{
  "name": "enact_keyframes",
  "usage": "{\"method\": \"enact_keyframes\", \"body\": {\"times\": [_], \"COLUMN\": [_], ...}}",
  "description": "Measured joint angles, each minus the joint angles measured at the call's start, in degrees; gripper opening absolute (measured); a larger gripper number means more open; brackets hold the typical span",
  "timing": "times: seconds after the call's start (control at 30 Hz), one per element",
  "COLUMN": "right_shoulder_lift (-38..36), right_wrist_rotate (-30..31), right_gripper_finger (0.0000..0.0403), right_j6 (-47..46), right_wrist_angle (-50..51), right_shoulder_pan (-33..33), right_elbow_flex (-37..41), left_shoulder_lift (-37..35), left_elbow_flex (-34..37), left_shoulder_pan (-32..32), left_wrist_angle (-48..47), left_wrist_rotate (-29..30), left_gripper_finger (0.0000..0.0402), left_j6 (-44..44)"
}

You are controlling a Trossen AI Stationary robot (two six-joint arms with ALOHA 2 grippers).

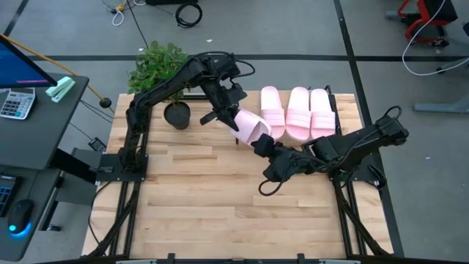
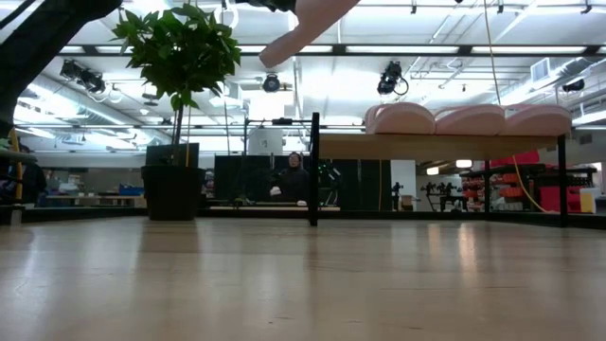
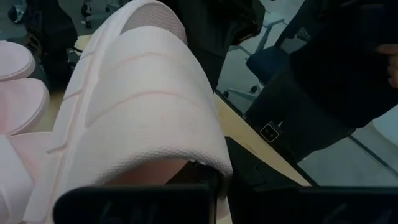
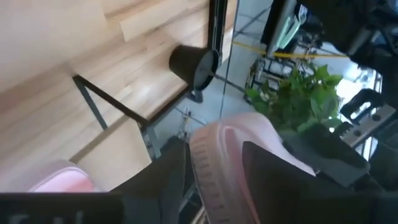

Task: Pick and place slides into the shelf
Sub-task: Put the pink slide on the shelf

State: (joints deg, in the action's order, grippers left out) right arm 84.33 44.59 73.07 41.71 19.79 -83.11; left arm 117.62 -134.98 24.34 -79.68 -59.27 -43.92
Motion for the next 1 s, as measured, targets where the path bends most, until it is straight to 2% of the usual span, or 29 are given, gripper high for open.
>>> {"method": "enact_keyframes", "body": {"times": [0.17, 0.53, 0.9, 1.0], "right_shoulder_lift": [0.0, 0.0, -0.1, -0.1], "right_wrist_rotate": [4.2, 5.3, 5.9, 6.4], "right_gripper_finger": [0.0136, 0.0044, 0.0043, 0.0043], "right_j6": [0.0, -2.4, -4.3, -4.6], "right_wrist_angle": [0.2, 0.3, 0.1, 0.2], "right_shoulder_pan": [-0.2, -0.2, -0.6, -0.9], "right_elbow_flex": [0.0, 0.0, 0.0, 0.0], "left_shoulder_lift": [0.0, 0.0, 0.0, 0.0], "left_elbow_flex": [0.0, 0.0, 0.0, 0.0], "left_shoulder_pan": [0.0, 0.0, 0.0, 0.0], "left_wrist_angle": [0.1, 0.2, 0.9, 3.2], "left_wrist_rotate": [-0.3, -1.5, -1.4, -0.6], "left_gripper_finger": [0.0012, 0.0012, 0.0012, 0.0027], "left_j6": [0.2, 0.3, 0.5, 2.9]}}
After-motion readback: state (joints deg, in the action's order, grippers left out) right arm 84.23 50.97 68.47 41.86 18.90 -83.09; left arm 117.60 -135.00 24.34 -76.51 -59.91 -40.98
